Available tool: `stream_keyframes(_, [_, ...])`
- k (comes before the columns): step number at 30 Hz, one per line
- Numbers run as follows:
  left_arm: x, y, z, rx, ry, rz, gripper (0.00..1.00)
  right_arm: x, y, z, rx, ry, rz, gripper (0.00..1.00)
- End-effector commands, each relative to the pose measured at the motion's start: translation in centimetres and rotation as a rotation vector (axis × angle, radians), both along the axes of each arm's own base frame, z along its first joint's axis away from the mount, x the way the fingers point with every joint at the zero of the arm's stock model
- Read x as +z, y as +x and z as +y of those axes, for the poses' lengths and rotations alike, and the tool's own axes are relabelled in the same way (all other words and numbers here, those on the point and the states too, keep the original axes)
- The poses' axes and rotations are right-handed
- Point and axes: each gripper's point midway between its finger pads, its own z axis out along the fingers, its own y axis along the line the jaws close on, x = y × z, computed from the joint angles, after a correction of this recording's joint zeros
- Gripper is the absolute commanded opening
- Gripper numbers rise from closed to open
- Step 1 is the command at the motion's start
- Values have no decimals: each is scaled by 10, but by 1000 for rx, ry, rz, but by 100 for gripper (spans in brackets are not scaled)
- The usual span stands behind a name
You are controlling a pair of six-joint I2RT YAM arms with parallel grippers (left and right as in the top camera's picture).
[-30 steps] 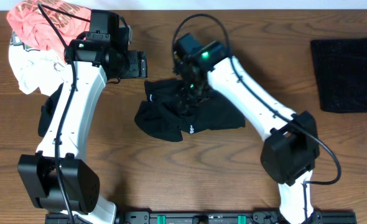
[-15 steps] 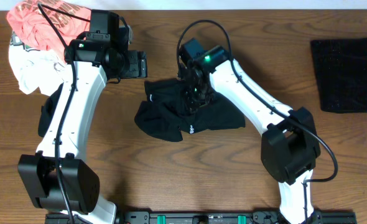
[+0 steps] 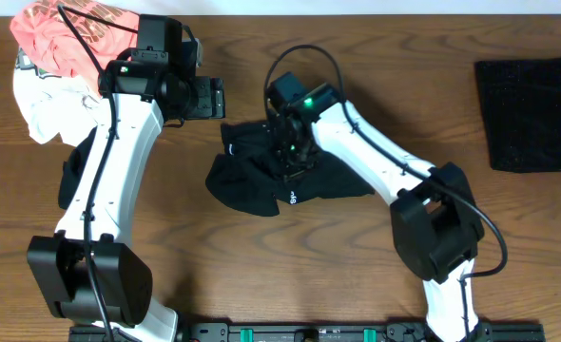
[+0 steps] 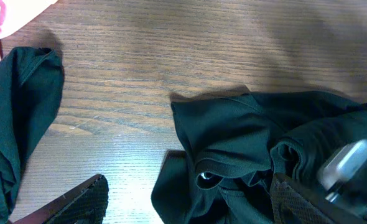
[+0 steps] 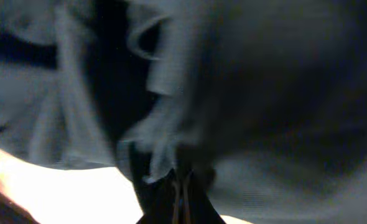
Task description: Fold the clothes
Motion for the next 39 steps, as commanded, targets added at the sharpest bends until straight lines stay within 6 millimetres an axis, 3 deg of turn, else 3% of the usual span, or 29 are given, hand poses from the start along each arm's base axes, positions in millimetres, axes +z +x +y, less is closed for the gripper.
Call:
stream_keyframes(1, [2,2,4,-3,16,-11,83,-1,-14,17,42,16,8,1])
stream_keyframes(7, [2,3,4,-2,16,-12,83,1,-18,25,44,43,19,2])
stream_keyframes(11, [2,3,4,-2,16,-12,83,5,-15,28,61,73,13,38])
stream_keyframes(16, [2,3,4,-2,16,-12,83,15,-3,18,36,79,-9,56])
stream_keyframes(24, [2,3,4,-2,16,-13,83,44,22,-26,-33,38,-90,63])
stream_keyframes(27, [2,3,4,-2,15,-15,83,49,32,-54,-82,-25,-117,69])
stream_keyframes(35, [2,3,4,-2,15,-16,83,27,43,-113,-143,-198,-112,64])
stream_keyframes(39, [2,3,4,-2,15,-16,83,13,46,-131,-165,-256,-122,63])
